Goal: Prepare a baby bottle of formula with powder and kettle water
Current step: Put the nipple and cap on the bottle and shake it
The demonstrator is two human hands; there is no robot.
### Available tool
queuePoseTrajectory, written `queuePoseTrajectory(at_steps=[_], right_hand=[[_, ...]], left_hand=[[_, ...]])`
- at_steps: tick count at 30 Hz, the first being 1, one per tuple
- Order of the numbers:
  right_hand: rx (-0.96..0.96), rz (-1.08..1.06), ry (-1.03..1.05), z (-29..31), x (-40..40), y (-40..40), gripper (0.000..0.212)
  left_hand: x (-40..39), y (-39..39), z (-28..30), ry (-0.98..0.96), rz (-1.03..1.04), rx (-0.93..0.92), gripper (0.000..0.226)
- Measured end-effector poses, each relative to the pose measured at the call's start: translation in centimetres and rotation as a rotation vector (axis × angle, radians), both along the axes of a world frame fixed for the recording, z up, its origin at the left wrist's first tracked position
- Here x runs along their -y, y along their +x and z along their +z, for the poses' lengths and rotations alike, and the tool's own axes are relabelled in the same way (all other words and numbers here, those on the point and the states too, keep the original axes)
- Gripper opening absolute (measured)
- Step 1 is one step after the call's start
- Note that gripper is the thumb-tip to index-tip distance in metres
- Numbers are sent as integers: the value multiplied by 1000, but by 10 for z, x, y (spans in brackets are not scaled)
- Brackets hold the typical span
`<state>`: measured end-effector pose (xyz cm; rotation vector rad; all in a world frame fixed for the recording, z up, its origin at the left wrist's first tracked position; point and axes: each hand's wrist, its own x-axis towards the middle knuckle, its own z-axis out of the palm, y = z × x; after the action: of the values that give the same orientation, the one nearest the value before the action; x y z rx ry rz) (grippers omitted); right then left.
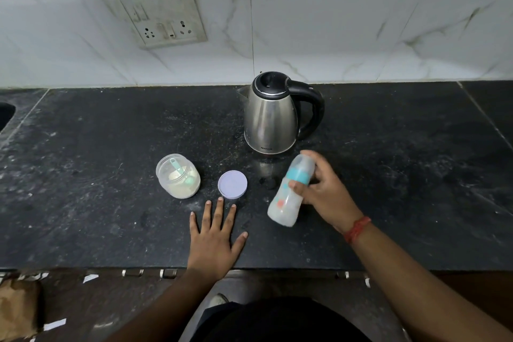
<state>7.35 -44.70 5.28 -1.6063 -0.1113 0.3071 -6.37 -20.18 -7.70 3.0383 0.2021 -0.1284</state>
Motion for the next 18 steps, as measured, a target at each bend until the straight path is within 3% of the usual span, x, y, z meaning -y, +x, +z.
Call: queuePoseTrajectory(at_steps=[1,4,8,11,15,18], right_hand=[[8,8,-15,-1,0,-2,62],[-25,-256,156,-1,3,-1,58],[-2,-27,23,-3,0,-3,65],[-14,-296,169,1,3,0,58],[9,-24,-32,0,-1,-4,66],[-33,-280,152,-2,4,-1,59]], left_hand=[[0,1,1,2,2,-4,77],[1,1,2,14,7,-12,77],[-1,0,1,2,2,-5,77],[1,1,1,4,6,-9,77],[-1,0,1,-1,0,0,77],[1,1,1,11,6,-10,78]])
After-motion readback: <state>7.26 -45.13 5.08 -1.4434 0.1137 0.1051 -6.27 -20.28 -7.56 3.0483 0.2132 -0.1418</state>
